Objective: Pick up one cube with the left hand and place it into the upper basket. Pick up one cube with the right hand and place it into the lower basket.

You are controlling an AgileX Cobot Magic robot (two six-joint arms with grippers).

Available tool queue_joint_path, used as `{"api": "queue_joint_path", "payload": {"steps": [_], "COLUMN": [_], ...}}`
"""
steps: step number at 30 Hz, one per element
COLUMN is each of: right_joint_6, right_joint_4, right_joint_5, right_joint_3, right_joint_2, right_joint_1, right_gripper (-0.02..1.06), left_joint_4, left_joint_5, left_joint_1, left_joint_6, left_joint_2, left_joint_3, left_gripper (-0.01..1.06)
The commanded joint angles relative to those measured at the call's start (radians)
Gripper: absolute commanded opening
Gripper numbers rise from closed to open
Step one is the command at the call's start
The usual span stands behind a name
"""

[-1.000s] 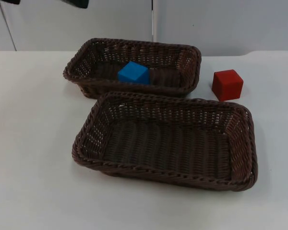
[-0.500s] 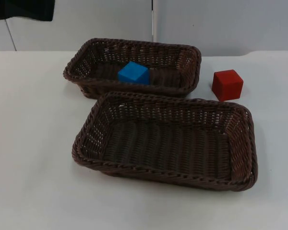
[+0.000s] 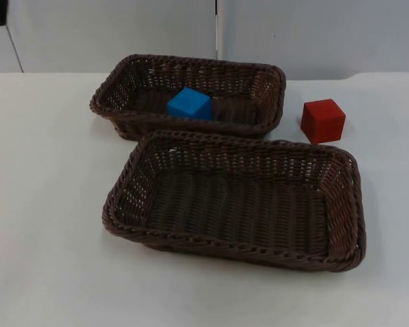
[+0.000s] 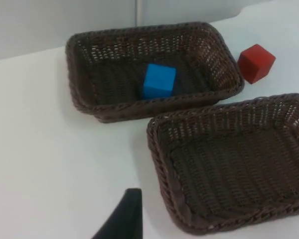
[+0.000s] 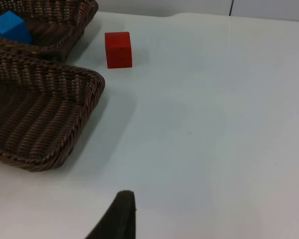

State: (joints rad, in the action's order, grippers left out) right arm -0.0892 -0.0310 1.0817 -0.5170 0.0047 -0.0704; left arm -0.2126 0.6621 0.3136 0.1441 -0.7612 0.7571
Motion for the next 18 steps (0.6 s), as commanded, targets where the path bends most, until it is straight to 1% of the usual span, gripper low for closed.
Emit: {"api": "queue_joint_path", "payload": {"steps": [1, 2, 5, 9, 10, 12, 16, 18], "right_joint_6": [-0.008, -0.008, -0.008, -0.008, -0.008, -0.008, -0.006, -0.006], "right_joint_4": [0.002, 0.002, 0.002, 0.002, 0.002, 0.0, 0.0, 0.0], "right_joint_5": [-0.001, -0.001, -0.001, -0.001, -0.001, -0.001, -0.001, -0.001], "right_joint_3": [0.0, 0.0, 0.0, 0.0, 0.0, 0.0, 0.0, 0.0], "right_joint_2": [-0.005, -0.005, -0.005, -0.005, -0.005, -0.005, -0.005, -0.005], "right_joint_1": [0.006, 0.006, 0.006, 0.006, 0.006, 0.006, 0.006, 0.006], "right_gripper": [1.05, 1.05, 1.05, 1.05, 1.05, 1.05, 1.05, 1.05], "left_joint_4": [0.024, 0.024, 0.021, 0.033, 0.033, 0.038, 0.04, 0.04], "left_joint_5": [0.043, 0.062, 0.065, 0.059, 0.059, 0.047, 0.028, 0.025], "left_joint_1": [0.0, 0.0, 0.0, 0.0, 0.0, 0.0, 0.0, 0.0], "left_joint_6": [-0.021, -0.021, -0.021, -0.032, -0.032, -0.043, -0.047, -0.047], "left_joint_2": [0.037, 0.05, 0.076, 0.137, 0.137, 0.164, 0.212, 0.22], "left_joint_3": [-0.007, -0.009, -0.035, -0.127, -0.127, -0.172, -0.224, -0.23], "left_gripper": [1.05, 1.05, 1.05, 1.05, 1.05, 1.05, 1.05, 1.05]}}
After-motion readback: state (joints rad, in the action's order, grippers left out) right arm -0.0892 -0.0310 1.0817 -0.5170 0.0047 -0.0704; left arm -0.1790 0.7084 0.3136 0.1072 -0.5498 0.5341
